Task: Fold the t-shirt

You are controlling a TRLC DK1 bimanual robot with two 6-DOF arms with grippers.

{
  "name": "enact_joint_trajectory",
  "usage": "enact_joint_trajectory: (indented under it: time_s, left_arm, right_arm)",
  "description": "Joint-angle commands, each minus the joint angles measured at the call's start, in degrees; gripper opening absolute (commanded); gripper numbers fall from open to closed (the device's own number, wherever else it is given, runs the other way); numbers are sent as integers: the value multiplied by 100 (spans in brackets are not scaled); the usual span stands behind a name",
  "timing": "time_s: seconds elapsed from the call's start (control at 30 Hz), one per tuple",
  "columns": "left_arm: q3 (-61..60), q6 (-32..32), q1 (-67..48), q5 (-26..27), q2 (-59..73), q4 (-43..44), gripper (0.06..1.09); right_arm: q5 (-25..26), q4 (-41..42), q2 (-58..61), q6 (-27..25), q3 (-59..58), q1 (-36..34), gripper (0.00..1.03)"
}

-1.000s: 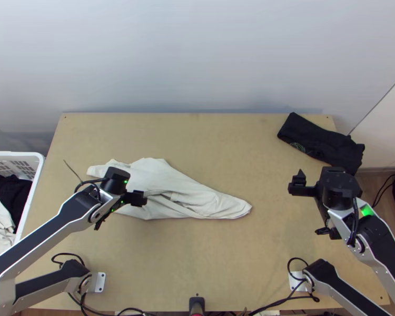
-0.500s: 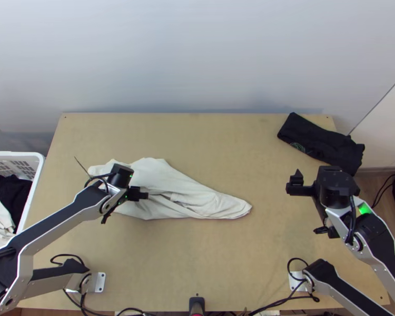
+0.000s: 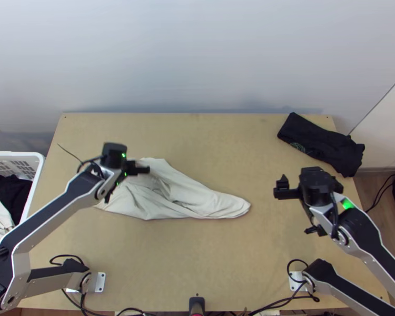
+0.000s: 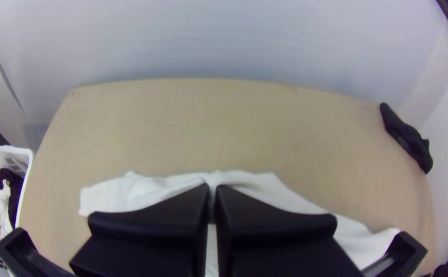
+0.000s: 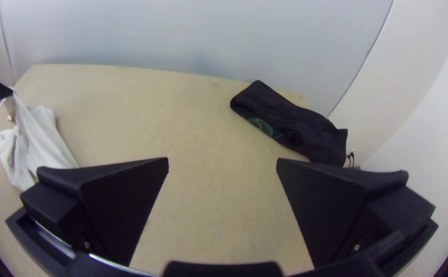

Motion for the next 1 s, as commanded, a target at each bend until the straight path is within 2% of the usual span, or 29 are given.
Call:
enact_joint_trajectory:
  time_s: [0.0,0.13,0.47,0.77,0.97]
  left_arm:
    - [892,134,347,-9,280,226,10]
    - [1226,134,408,-9,631,270,10]
    - [1402,-59,162,0,1062,270,10]
    - [1340,-147,109,-9,1071,270,10]
    - [1384,-147,83,-18,1036,235,10]
  right_arm:
    - [-26,532,338,329,-220,175,98]
    - [-483,936,698,575,-317,430,97]
    - [-571,1955,2298,715,78,1502,98]
    - [-677,2166,4011,733,1397,2416,97]
    - [-677,2377,4794,715,2197,2680,98]
